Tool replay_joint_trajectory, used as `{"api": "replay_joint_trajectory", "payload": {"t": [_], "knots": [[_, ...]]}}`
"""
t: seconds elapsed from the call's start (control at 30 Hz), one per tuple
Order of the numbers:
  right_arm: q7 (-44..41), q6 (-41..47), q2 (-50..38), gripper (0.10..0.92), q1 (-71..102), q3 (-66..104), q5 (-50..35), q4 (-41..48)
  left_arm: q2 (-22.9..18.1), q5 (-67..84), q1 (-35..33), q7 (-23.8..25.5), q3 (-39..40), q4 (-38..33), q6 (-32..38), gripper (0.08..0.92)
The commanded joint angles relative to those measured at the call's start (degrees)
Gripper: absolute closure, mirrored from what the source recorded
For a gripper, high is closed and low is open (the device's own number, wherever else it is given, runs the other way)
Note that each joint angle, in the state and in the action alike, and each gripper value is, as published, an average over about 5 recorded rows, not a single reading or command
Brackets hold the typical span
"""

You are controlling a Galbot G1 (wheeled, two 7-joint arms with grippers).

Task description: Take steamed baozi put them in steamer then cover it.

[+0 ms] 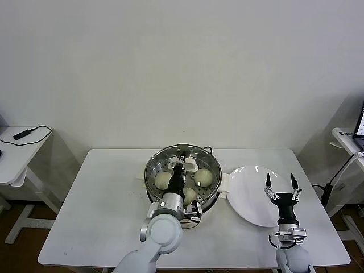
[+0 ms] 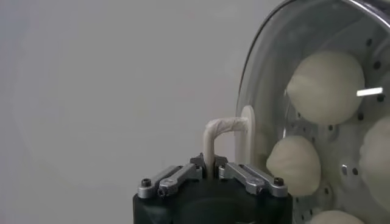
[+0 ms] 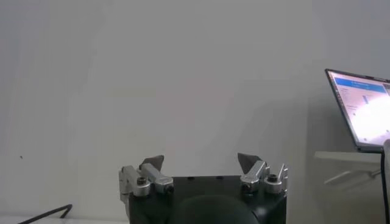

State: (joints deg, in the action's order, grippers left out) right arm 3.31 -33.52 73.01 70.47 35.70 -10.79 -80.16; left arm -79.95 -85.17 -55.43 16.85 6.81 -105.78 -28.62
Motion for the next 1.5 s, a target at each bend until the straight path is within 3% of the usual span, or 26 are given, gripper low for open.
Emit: {"api": "replay_joint_trajectory", "payload": {"t": [0.03,0.9,1.5], "knots": [[-0.02,-0.01,0.07,0.203,-0.05,-0.01,-0.03,-0.18,0.00,-0.11,-0.21,-0.49,-0.05,0.30,0.29,0.806],[-0.02,0.04,0.10,0.203,-0.21,-0.02,-0.05,-0.41,-0.46,-1.07,-1.63,-0.88,-0.91,0.11,1.58,0.793],[0.00,0.18,0.33,0.203,-0.60,-0.20,0.08,-0.58,2.45,0.84,-5.57,-0.22,-1.23,-8.89,1.65,0.304]]}}
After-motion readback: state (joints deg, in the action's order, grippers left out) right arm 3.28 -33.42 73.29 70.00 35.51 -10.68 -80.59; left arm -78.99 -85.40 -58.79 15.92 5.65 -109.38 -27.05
